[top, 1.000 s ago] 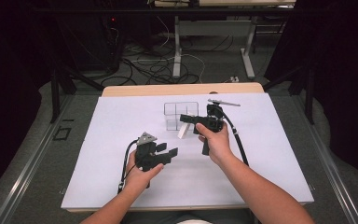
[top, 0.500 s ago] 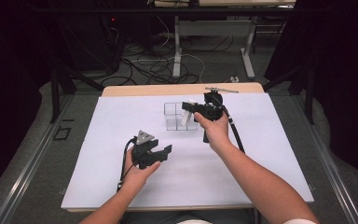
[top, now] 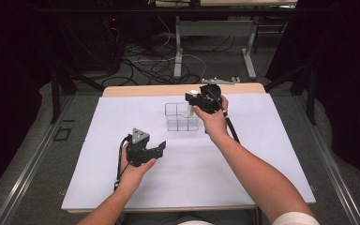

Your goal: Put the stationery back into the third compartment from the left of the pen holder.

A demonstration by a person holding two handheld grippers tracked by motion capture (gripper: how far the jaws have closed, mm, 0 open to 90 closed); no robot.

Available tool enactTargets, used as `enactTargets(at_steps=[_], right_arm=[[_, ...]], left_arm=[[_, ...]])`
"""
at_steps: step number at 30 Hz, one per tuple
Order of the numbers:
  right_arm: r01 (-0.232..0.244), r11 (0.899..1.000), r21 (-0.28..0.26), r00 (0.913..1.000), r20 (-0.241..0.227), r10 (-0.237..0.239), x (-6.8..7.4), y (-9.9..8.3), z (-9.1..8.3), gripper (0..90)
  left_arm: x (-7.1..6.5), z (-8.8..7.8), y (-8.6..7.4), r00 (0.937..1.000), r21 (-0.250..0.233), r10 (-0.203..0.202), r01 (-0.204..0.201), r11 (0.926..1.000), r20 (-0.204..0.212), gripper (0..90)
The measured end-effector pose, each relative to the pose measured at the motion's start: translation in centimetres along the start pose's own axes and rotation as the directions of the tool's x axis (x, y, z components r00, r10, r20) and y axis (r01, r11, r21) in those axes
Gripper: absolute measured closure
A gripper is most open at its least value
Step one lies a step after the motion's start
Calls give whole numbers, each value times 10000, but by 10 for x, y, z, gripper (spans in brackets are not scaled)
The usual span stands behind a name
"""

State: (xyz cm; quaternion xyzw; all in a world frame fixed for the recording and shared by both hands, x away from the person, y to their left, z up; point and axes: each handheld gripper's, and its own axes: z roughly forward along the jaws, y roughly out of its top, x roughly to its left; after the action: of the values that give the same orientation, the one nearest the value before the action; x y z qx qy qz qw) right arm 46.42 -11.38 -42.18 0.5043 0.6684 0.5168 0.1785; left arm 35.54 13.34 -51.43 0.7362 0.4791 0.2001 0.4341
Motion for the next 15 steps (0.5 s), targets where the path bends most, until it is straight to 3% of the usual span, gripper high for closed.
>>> enactTargets(at_steps=[8,15], right_arm=[[363,9993,-133,9969,698,-353,-5,4,11,662],[579,9982,-141,9914,1188,-558,-11,4,22,662]], left_arm=[[11,-1,0,9991,68,-193,196,9998,-370,207],[20,-2,0,9967,-30,-741,741,9972,-323,108]])
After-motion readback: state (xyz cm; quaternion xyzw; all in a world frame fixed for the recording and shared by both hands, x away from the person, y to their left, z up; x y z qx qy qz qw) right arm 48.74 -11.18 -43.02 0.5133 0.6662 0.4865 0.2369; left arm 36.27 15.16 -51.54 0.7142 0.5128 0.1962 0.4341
